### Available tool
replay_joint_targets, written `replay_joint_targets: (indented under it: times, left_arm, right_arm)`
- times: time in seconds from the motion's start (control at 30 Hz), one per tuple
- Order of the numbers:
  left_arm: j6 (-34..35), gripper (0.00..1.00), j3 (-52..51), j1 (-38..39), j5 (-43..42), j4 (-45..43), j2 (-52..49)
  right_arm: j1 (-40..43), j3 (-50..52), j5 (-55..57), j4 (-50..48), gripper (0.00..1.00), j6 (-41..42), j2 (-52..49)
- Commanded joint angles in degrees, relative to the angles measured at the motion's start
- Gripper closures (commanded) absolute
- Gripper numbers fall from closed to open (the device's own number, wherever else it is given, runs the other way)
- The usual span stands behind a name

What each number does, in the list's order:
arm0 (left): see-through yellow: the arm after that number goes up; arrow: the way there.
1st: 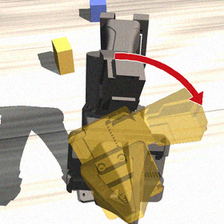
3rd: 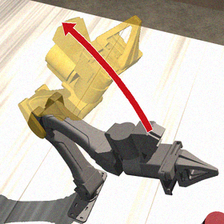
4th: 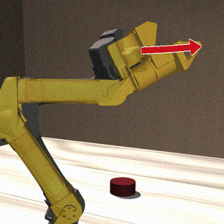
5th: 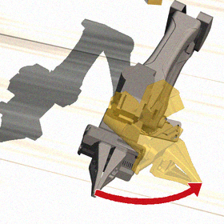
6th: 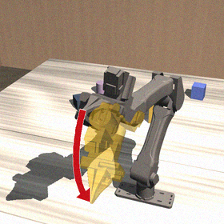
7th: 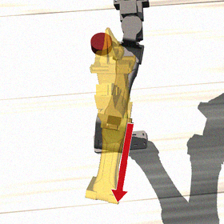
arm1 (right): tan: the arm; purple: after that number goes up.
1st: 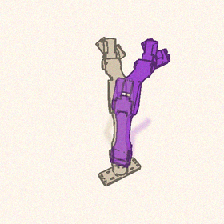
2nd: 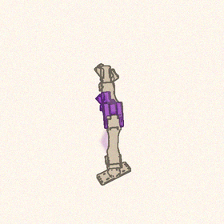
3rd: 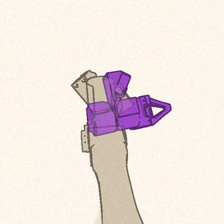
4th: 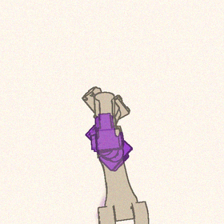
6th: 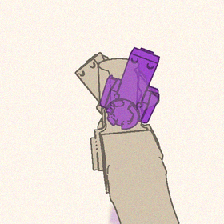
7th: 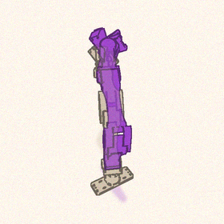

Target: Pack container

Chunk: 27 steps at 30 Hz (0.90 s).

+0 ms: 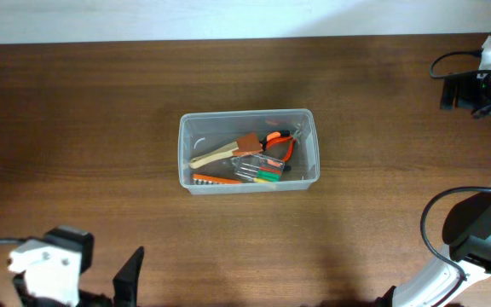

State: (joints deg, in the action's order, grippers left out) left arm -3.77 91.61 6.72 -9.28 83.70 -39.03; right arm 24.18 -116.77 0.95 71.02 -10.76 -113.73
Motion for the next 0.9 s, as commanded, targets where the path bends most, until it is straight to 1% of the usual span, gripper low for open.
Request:
replay_joint_targets:
  times: [0.0,0.07,0.17,0.3,0.43,0.6,0.87]
  left_arm:
    - [-5.1,0.01,-5.0,0.0,-0.9,-2.4,0.1]
    - [-6.8,0.01,-9.3,0.0,-1.0,-5.3,0.1]
    - [-8.9,0.01,-16.8,0.0,-1.0,-12.2,0.2]
    - [-9.7,0.01,-27.9,-0.7,-1.0,-25.5,2.4]
    - [-9.6,0.01,-40.0,-2.7,-1.0,-39.0,9.8]
    - [-9.6,0.01,-53.8,-5.2,-1.0,-51.8,20.0]
    - [-9.6,0.01,-70.8,-6.8,-0.3,-69.9,29.3]
  right_arm:
    - [-0.2,0.3,-0.3,-0.1,0.01,-0.2,-0.2]
    - [-0.2,0.3,-0.3,-0.1,0.01,-0.2,-0.2]
    - [-0.2,0.3,-0.3,-0.1,0.01,-0.2,-0.2]
    - [-0.2,0.3,-0.3,-0.1,0.01,-0.2,-0.2]
    - [-0.2,0.3,-0.3,-0.1,0.02,-0.2,-0.2]
    - [-0.2,0.3,-0.3,-0.1,0.01,-0.2,-0.2]
    - [-0.2,0.3,-0.3,-0.1,0.01,-0.2,-0.2]
